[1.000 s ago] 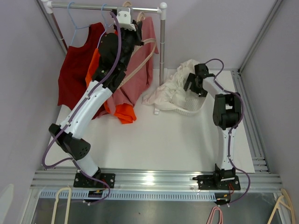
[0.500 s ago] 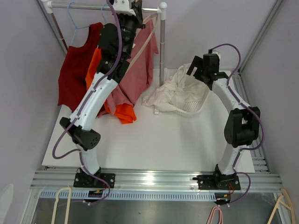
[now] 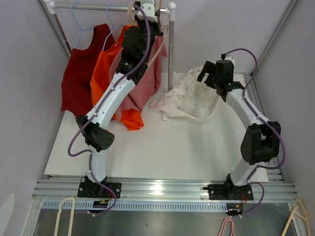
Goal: Remove the t-shirt from the hanger
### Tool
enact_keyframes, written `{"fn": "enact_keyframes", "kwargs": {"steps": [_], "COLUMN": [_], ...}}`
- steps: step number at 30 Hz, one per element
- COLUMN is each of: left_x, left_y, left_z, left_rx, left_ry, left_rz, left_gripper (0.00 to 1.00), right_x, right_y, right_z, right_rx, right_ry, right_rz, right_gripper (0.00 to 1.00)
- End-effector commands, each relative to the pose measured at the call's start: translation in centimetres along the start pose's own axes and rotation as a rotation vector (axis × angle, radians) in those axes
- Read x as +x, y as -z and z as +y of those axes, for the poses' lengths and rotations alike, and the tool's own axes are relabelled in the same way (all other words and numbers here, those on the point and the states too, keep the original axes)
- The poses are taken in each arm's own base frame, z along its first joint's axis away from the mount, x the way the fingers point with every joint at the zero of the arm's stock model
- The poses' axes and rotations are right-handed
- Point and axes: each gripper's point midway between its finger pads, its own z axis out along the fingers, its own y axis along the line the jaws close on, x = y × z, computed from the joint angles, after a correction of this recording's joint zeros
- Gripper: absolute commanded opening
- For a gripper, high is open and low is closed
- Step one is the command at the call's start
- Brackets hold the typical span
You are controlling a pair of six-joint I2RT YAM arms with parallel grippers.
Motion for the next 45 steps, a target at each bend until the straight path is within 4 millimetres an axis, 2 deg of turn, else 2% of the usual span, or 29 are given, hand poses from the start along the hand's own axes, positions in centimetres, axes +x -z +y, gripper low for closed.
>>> {"fn": "enact_keyframes", "kwargs": {"steps": [1,7,8,9,11,13,15,17,18,21,26,27,31,36,37,39,40,42,44,45], "left_x": [-4.4,-3.4,-3.2,-3.0,-2.8,-2.8,-2.6,-2.6,-2.8,-2.7,-3.0,-3.0,-3.2,-6.0,-7.5,-8.3,-9.6,-10.1,-10.7,-10.4], "left_y": [0.1,0.0,0.0,0.0,0.0,-0.1,-0.2,-0.4,-0.5,-0.5,-0.8,-0.8,-0.6,0.7,1.3,1.9,2.7,3.3,3.9,4.1], "left_z": [1.0,1.1,1.0,1.1,1.0,1.4,1.4,1.7,1.7,1.7,1.8,1.8,1.7,2.2,2.5,2.7,3.1,3.1,4.5,4.7], "left_rx": [-0.018,-0.021,-0.022,-0.023,-0.016,-0.028,-0.022,-0.027,-0.027,-0.02,-0.014,-0.016,-0.012,-0.004,-0.006,0.0,0.003,0.031,0.027,0.044], "left_ry": [-0.008,-0.027,-0.025,-0.026,-0.025,-0.026,-0.021,-0.011,-0.007,-0.009,-0.006,-0.007,0.007,0.023,0.027,0.023,0.018,0.006,0.006,0.01], "left_rz": [-0.103,-0.083,-0.08,-0.074,-0.069,-0.072,-0.07,-0.069,-0.073,-0.073,-0.089,-0.091,-0.081,-0.094,-0.108,-0.102,-0.116,-0.112,-0.096,-0.068], "left_gripper": [0.01,0.03,0.08,0.18,0.11,0.11,0.04,0.04,0.16,0.23,0.26,0.3,0.3,0.32,0.32,0.34,0.36,0.39,0.41,0.43], "right_x": [-3.5,-3.3,-3.3,-3.4,-3.4,-3.4,-3.5,-3.5,-3.5,-3.4,-3.3,-3.3,-3.1,-2.9,-2.8,-2.7,-2.8,-2.6,-2.6,-2.6], "right_y": [2.2,2.4,2.4,2.5,2.5,2.6,2.8,2.9,2.9,2.9,3.0,3.1,3.2,3.2,3.3,3.4,3.7,3.7,4.0,4.1], "right_z": [1.8,1.9,1.9,1.9,1.9,1.9,1.9,1.9,1.8,1.9,1.9,1.9,1.9,1.9,1.9,1.9,2.0,2.0,2.1,2.2], "right_rx": [-0.064,-0.076,-0.077,-0.078,-0.077,-0.081,-0.082,-0.084,-0.084,-0.088,-0.092,-0.094,-0.095,-0.101,-0.101,-0.104,-0.108,-0.111,-0.117,-0.123], "right_ry": [-0.005,-0.011,-0.01,-0.011,-0.01,-0.007,-0.006,-0.006,-0.007,-0.006,-0.006,-0.006,-0.005,-0.006,-0.007,-0.007,-0.007,-0.006,-0.004,-0.002], "right_rz": [-0.109,-0.108,-0.106,-0.109,-0.111,-0.111,-0.113,-0.114,-0.112,-0.112,-0.106,-0.107,-0.105,-0.1,-0.1,-0.098,-0.103,-0.098,-0.097,-0.095], "right_gripper": [1.0,1.0,0.99,0.99,1.0,0.99,1.0,1.0,1.0,1.0,1.0,0.99,1.0,1.0,0.99,1.0,1.0,1.0,1.0,0.99]}}
